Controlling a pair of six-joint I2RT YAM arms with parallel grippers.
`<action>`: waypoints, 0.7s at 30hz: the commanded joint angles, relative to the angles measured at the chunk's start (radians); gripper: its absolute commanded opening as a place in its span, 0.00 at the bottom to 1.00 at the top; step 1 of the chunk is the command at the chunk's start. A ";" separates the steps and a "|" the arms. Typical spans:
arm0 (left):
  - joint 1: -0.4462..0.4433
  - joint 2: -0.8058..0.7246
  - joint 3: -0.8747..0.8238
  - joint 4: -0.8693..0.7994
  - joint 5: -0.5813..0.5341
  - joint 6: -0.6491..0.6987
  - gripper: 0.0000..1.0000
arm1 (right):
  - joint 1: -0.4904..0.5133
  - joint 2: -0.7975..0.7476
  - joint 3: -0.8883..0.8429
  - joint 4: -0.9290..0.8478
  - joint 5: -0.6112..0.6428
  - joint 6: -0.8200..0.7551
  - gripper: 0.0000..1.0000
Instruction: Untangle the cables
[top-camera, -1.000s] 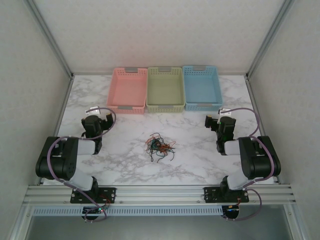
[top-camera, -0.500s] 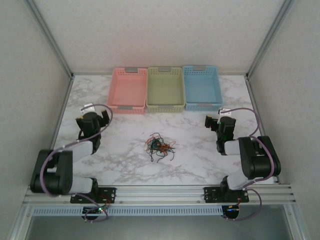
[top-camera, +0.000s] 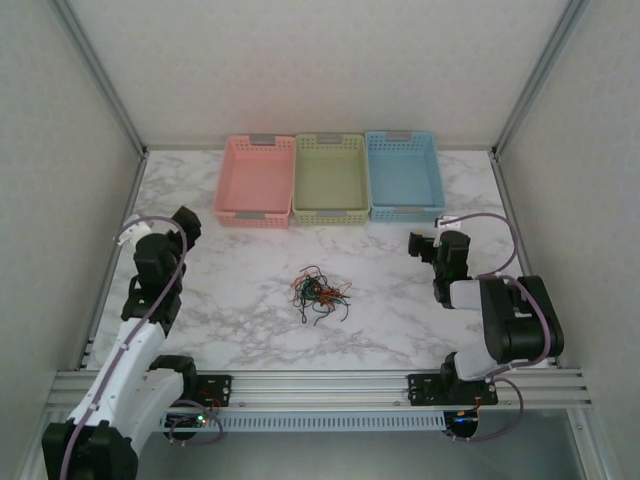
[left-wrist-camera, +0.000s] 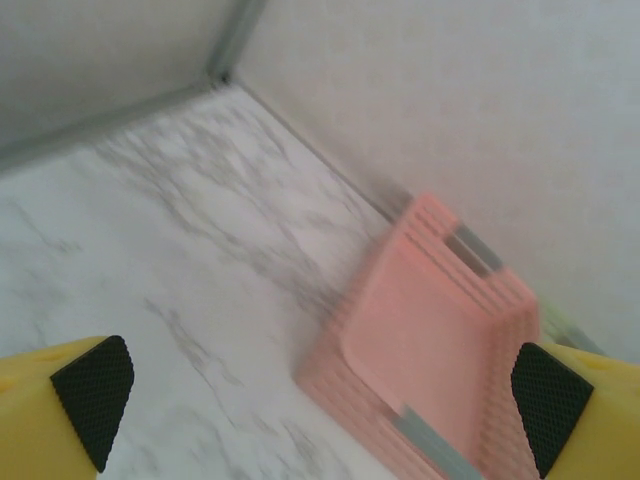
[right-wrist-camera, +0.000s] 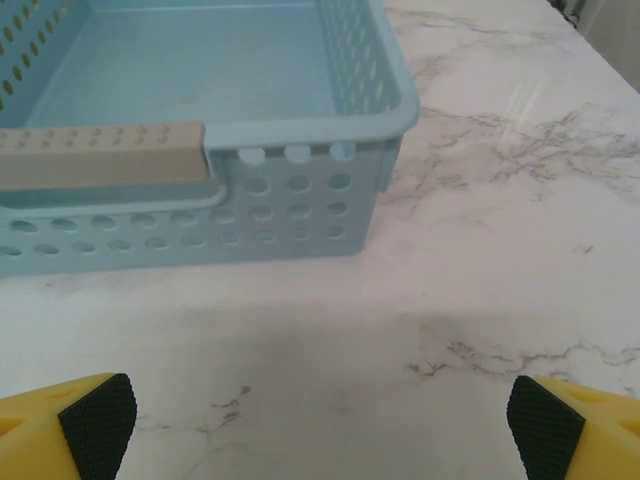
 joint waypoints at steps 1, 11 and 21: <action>-0.008 -0.049 0.152 -0.341 0.163 -0.074 1.00 | 0.007 -0.184 0.173 -0.390 0.021 0.091 0.99; -0.009 -0.116 0.413 -0.807 0.462 0.147 1.00 | -0.001 -0.489 0.318 -0.900 -0.174 0.432 0.99; -0.008 -0.147 0.490 -0.924 0.504 0.294 1.00 | 0.135 -0.508 0.409 -1.190 -0.560 0.513 0.85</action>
